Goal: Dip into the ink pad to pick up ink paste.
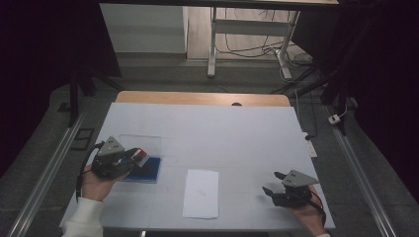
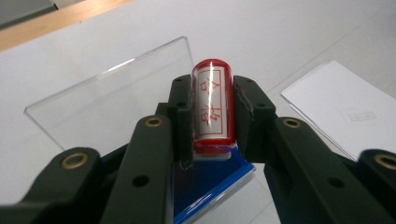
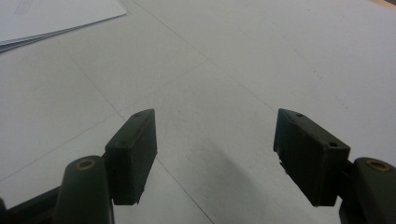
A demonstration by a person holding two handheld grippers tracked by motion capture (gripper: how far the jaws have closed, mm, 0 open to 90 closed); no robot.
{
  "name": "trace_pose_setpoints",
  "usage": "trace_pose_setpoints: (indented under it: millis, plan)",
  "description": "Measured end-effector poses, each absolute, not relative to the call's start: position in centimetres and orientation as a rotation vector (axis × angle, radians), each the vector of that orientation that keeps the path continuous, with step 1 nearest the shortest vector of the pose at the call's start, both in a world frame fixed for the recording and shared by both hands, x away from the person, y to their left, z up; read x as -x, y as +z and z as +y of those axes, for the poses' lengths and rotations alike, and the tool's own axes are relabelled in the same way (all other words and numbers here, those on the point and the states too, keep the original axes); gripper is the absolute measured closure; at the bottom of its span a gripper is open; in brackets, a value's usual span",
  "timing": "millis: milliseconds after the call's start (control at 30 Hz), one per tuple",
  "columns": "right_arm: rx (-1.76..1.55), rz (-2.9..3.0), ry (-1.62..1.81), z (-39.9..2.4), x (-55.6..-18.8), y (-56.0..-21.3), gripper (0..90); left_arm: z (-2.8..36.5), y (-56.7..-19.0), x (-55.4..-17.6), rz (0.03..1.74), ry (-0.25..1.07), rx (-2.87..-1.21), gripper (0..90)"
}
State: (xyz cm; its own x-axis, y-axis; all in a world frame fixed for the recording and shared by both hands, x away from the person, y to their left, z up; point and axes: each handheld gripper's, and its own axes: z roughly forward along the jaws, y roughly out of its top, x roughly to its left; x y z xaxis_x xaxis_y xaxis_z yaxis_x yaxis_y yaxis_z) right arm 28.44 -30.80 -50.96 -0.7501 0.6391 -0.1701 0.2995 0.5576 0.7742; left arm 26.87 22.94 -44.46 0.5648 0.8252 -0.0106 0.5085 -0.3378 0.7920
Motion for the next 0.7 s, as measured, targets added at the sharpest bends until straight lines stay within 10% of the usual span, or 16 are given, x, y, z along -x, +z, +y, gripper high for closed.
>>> trace_pose_setpoints:
  millis: [700]
  plan:
    - [-0.762,2.365,1.053,-31.0,-28.5,-51.2,29.8,20.3,-42.7,-25.8,0.913,0.454,-1.994,69.9]
